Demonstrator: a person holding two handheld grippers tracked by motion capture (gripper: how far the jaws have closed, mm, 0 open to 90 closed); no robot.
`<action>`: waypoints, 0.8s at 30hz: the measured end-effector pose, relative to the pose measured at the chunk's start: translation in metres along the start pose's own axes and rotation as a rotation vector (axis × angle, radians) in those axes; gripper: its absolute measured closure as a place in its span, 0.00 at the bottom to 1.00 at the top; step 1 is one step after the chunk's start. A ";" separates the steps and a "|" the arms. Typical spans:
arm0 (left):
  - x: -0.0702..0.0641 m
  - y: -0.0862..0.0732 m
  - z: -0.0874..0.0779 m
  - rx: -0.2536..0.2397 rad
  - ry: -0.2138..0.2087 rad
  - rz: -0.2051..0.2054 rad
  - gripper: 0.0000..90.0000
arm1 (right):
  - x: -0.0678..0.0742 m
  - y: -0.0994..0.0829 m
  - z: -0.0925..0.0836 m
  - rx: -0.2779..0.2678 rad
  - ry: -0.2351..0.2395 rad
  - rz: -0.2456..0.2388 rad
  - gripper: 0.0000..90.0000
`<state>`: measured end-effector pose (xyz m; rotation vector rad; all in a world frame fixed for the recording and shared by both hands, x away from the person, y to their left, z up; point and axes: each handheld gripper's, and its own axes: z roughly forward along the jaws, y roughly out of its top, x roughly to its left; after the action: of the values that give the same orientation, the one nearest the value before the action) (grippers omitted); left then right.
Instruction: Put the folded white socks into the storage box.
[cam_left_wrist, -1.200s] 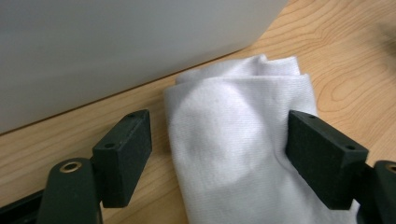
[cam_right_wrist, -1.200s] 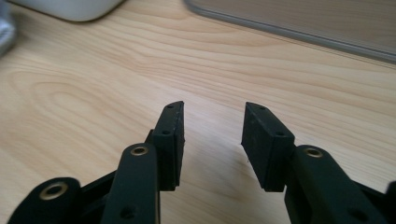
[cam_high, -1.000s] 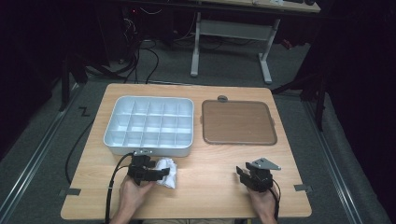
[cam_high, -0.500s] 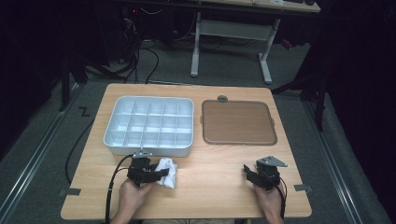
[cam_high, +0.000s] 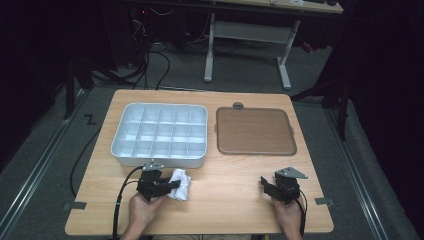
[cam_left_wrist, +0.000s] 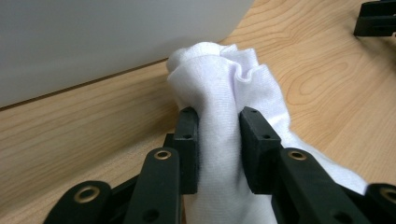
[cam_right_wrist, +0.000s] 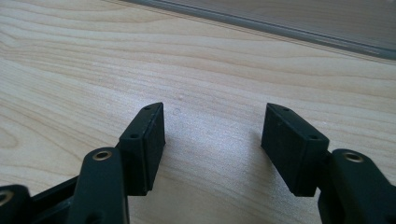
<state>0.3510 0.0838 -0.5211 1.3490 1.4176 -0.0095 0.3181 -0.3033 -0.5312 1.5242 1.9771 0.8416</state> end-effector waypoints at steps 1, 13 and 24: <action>0.000 0.000 0.000 -0.002 -0.002 -0.001 0.79 | 0.000 0.000 0.000 0.000 0.000 0.000 0.44; -0.004 0.006 -0.009 0.009 -0.014 0.012 0.81 | 0.000 0.000 0.000 0.000 0.002 -0.003 0.44; -0.007 0.012 -0.019 0.002 -0.011 0.032 0.81 | 0.000 0.000 0.000 0.000 0.005 -0.006 0.43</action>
<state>0.3449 0.0953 -0.5012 1.3718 1.3867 0.0027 0.3182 -0.3031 -0.5313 1.5175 1.9841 0.8433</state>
